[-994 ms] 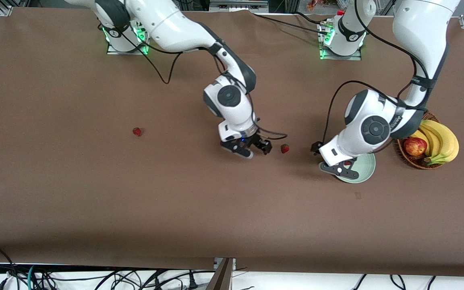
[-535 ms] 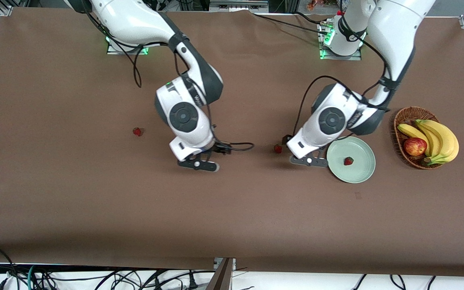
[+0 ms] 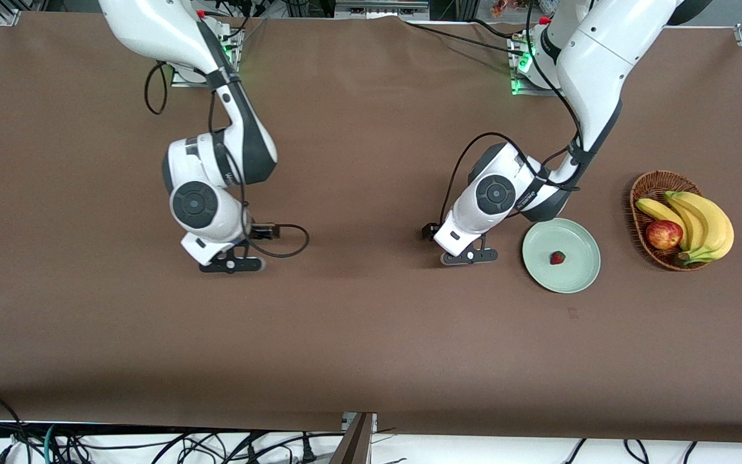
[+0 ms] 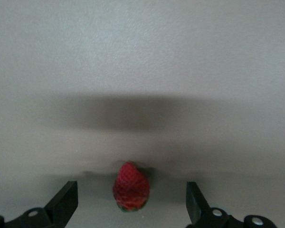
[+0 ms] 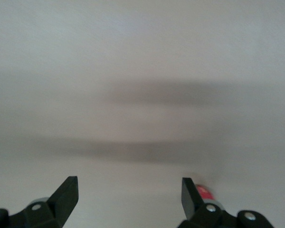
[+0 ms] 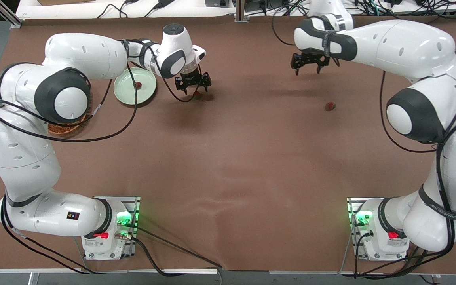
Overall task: Collect all strawberries into plate
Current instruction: 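Grasp the second strawberry with the left gripper while the right gripper reaches the third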
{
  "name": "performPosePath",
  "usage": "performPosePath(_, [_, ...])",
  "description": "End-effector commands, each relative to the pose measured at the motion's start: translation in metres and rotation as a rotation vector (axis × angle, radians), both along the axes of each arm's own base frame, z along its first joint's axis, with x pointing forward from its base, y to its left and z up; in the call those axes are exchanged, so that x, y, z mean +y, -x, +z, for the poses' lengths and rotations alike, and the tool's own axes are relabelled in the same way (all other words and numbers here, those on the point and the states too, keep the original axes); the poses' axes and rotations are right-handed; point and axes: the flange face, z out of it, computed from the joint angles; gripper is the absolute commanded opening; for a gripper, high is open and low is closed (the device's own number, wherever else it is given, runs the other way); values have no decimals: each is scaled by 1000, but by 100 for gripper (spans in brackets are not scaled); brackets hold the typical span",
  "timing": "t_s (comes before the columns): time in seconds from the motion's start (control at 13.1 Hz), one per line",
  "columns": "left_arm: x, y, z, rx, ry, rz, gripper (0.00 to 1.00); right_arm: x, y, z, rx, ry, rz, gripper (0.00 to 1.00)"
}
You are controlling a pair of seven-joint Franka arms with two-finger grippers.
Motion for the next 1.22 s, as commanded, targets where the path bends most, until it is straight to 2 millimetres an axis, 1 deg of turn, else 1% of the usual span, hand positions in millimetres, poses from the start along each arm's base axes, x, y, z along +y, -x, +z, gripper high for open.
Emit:
performPosePath(0.0, [-3,0,-3,-11,-14,23,100,-44,27,-8,19,2,25,95])
performPosePath(0.08, [-5,1,-6,-13,-13,19,96,-59,34,-13,17,0,24,95])
performPosePath(0.15, [-6,1,-5,-18,-10,18,65,-74,43,-23,6,-1,26,95])
performPosePath(0.23, [-7,1,-4,-20,-8,18,40,-87,56,-37,-11,-5,30,94])
performPosePath(0.31, [-6,0,-5,-20,-9,20,17,-95,70,-52,-28,-4,21,93])
performPosePath(0.38, [-4,-1,-5,-20,-9,22,2,-103,83,-65,-45,-6,8,88])
performPosePath(0.46, [-2,-2,-4,-20,-11,23,0,-108,94,-75,-54,-3,6,85])
performPosePath(0.54, [1,-3,-3,-18,-15,24,0,-111,100,-81,-47,0,1,81])
performPosePath(0.61, [6,-6,2,-20,-19,28,0,-112,104,-84,-34,4,-5,72])
performPosePath(0.69, [10,-8,15,-13,-39,26,0,-114,109,-87,-22,5,-10,64])
performPosePath(0.76, [18,-12,29,3,-65,31,0,-116,112,-90,-13,7,-14,61])
performPosePath(0.84, [29,-20,47,2,-82,43,0,-116,113,-91,-12,4,-21,56])
performPosePath(0.92, [45,-27,61,16,-102,31,0,-116,113,-91,-12,4,-21,51])
performPosePath(0.99, [57,-35,77,32,-117,-15,0,-116,113,-91,-12,3,-22,38])
performPosePath(1.07, [79,-46,88,66,-135,-55,1,-116,113,-91,-12,3,-19,24])
performPosePath(1.15, [104,-56,97,87,-157,-110,1,-116,111,-89,-15,0,-20,12])
